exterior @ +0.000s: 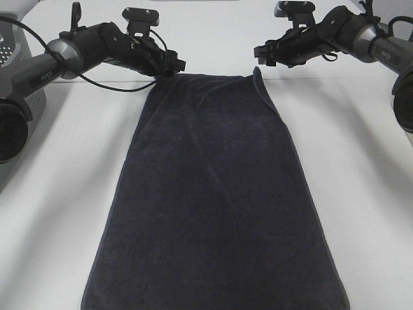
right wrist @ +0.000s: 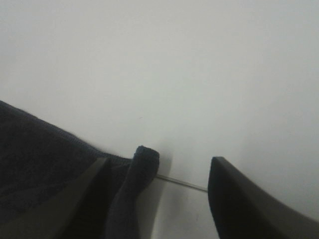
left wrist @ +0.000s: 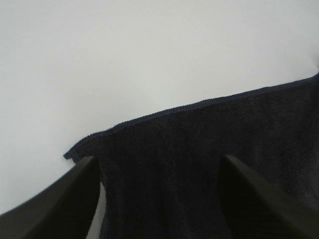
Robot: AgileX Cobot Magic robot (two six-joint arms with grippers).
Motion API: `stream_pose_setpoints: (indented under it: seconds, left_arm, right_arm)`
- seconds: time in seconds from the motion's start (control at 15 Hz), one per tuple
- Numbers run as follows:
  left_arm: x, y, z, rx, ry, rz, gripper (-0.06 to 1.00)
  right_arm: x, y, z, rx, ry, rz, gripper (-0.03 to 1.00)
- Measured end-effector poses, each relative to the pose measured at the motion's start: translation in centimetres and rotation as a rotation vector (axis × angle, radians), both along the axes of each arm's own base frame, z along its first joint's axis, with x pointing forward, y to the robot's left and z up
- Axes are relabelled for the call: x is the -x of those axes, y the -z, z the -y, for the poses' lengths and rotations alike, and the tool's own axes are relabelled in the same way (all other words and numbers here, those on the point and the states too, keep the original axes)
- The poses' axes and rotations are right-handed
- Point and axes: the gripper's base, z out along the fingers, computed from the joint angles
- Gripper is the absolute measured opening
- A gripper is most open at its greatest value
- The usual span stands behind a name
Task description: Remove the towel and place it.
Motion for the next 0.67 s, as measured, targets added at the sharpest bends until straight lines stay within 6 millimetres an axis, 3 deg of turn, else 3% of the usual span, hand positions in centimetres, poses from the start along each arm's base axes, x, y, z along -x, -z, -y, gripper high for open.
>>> stream_pose_setpoints:
  seconds: [0.33, 0.67]
  left_arm:
    - [0.4, 0.0, 0.1, -0.011, 0.026, -0.060, 0.64]
    - [0.5, 0.2, 0.1, -0.015, 0.032, -0.078, 0.64]
  right_arm:
    - [-0.1, 3.1, -2.0, 0.056, -0.022, 0.056, 0.57]
    - [-0.1, 5.2, -2.0, 0.155, -0.067, 0.088, 0.57]
